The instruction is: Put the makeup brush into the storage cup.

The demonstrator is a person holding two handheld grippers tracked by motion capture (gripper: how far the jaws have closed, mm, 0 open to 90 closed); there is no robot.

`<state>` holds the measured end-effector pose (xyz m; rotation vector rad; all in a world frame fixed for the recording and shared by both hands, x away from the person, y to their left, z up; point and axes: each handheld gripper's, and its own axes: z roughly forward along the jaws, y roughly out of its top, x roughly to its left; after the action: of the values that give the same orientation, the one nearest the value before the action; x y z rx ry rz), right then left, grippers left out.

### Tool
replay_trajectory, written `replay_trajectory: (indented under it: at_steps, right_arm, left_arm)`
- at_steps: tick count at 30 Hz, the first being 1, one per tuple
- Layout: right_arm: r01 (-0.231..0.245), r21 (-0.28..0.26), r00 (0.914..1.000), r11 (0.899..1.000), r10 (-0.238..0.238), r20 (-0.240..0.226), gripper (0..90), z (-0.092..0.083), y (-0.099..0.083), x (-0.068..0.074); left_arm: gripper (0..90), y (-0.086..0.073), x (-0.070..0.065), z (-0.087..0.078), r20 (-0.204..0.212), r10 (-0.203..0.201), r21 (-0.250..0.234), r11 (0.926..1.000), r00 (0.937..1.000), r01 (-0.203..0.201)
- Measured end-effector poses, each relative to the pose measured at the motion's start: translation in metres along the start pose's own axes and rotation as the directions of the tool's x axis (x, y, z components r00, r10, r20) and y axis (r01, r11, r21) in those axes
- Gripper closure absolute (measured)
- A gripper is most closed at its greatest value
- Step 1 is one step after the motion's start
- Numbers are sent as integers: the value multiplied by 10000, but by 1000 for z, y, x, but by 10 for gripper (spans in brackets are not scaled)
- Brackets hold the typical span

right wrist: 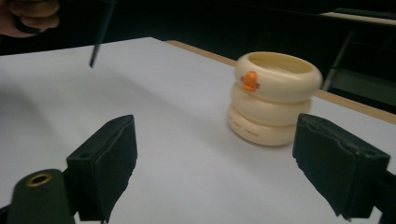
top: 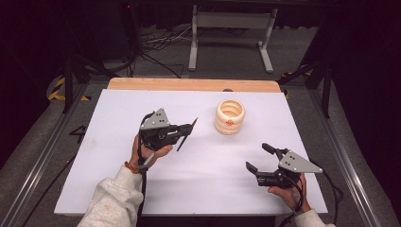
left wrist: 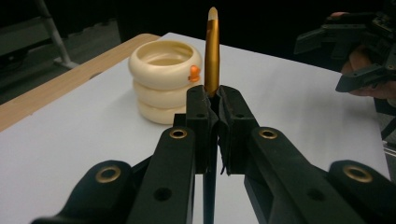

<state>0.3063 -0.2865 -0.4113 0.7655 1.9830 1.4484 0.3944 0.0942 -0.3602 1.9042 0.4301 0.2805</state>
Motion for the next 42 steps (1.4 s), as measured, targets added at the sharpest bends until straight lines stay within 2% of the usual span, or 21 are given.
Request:
replay_trajectory:
  at_steps: [1,3,5,7,13,15,19,20,22,26,27,29,31,37,39,40,41,42]
  right_arm:
    - [6,-71,10000,10000,-6,-64,154,2,2,2]
    - [100,-188,9994,9998,-106,-315,154,9,10,8]
    - [104,-332,9989,9994,-119,-459,159,15,16,12]
    - [107,-438,9985,9990,-130,-538,167,20,21,15]
    - [174,-403,9964,9990,-207,-825,163,41,27,24]
    - [201,-364,9955,9991,-234,-918,164,47,28,28]
    - [213,-342,9941,9992,-248,-1052,176,58,31,33]
    - [157,-373,9942,9992,-195,-1053,185,61,32,34]
    - [34,-456,9939,9990,-84,-1098,210,64,34,35]
    - [-196,-577,9906,9981,116,-1364,231,70,37,37]
    - [-215,-584,9902,9981,132,-1391,247,72,38,38]
    - [-328,-654,9887,9973,228,-1479,275,75,39,40]
    - [-522,-656,9841,9965,402,-1729,297,77,39,41]
    - [-464,-555,9807,9974,349,-1924,364,86,38,49]
    - [-504,-582,9803,9970,382,-1940,431,88,39,50]
    - [-504,-582,9803,9970,382,-1940,431,88,39,50]
    - [-633,-639,9778,9959,491,-2035,529,89,39,50]
    - [-683,-670,9767,9954,530,-2081,563,89,38,50]
  left_arm:
    - [840,0,-3,2,183,-13,-10,10000,9998,13]
    - [840,0,-6,3,221,146,-170,9998,9996,-142]
    - [840,1,-12,6,555,145,-429,9990,9984,-122]
    - [840,3,-16,8,761,385,-553,9979,9964,-344]
    - [840,4,-27,13,1067,520,-995,9942,9929,-414]
    - [840,5,-31,16,1044,632,-1052,9931,9925,-521]
    - [840,4,-35,23,1242,597,-1208,9917,9905,-446]
    - [840,3,-36,24,1348,522,-1265,9913,9895,-351]
    - [840,2,-37,27,1264,600,-1278,9908,9902,-437]
    - [840,1,-39,31,1321,533,-1346,9903,9898,-353]
    - [840,1,-39,32,1443,494,-1395,9898,9883,-291]
    - [840,0,-41,33,1370,500,-1381,9899,9893,-309]
    - [839,-1,-41,35,1461,453,-1407,9897,9882,-246]
    - [840,-3,-45,38,1591,495,-1447,9891,9860,-263]
    - [839,-3,-46,39,1543,526,-1450,9890,9866,-301]
    - [839,-3,-46,39,1543,526,-1450,9890,9866,-301]
    - [840,-3,-46,39,1466,604,-1454,9886,9873,-388]
    - [839,-3,-46,39,1459,599,-1478,9883,9875,-381]
